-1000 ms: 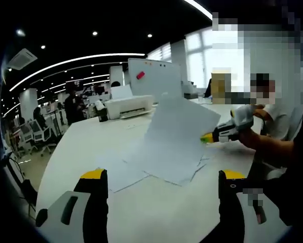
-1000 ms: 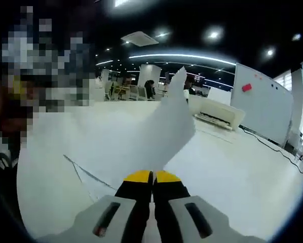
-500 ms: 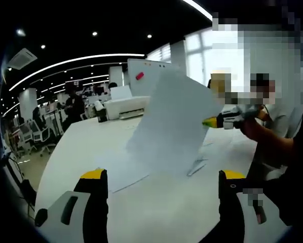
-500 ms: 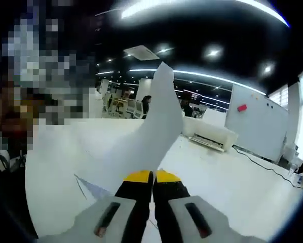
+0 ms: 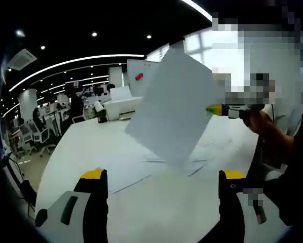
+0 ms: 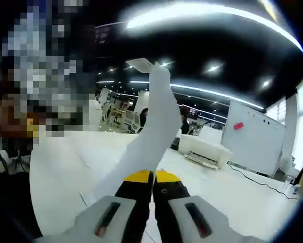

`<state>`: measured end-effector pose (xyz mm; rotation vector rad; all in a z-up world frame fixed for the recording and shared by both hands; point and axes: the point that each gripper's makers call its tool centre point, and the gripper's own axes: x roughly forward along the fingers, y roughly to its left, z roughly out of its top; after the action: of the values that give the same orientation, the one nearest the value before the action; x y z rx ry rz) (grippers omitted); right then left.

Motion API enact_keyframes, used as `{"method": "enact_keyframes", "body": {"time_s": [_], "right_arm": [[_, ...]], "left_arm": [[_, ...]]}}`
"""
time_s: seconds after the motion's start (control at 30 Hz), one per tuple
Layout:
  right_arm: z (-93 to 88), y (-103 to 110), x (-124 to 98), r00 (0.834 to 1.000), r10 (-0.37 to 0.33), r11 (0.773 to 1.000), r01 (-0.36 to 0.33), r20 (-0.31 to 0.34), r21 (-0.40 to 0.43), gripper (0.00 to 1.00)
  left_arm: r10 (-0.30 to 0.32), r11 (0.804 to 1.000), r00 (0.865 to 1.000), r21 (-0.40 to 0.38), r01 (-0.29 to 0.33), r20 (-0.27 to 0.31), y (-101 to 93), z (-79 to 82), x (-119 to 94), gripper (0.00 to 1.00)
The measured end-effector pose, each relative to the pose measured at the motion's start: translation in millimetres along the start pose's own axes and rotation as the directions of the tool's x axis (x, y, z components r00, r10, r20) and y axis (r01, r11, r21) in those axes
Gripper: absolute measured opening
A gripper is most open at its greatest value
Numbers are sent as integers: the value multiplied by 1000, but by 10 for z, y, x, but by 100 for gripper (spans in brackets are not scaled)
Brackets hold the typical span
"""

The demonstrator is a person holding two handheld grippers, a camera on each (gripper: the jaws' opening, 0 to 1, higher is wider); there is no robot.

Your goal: Organize the stack of printing papers by aligning and flattening the scattered papers on the table

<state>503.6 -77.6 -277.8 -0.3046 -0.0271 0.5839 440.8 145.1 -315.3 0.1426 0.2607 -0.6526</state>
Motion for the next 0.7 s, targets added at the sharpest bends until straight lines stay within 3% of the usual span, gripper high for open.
{"method": "enact_keyframes", "body": {"time_s": [0.23, 0.4, 0.7], "right_arm": [[169, 28, -71, 999, 13, 1000, -13, 29, -25, 0], [366, 61, -159, 996, 52, 998, -55, 77, 29, 0], [492, 115, -229, 994, 55, 998, -56, 94, 6, 0]], "left_arm": [[-1, 1000, 1000, 3, 1, 5, -5, 18, 2, 93], [-9, 1000, 1000, -2, 9, 11, -20, 35, -7, 93], [-9, 1000, 1000, -6, 9, 17, -25, 37, -17, 93]]}}
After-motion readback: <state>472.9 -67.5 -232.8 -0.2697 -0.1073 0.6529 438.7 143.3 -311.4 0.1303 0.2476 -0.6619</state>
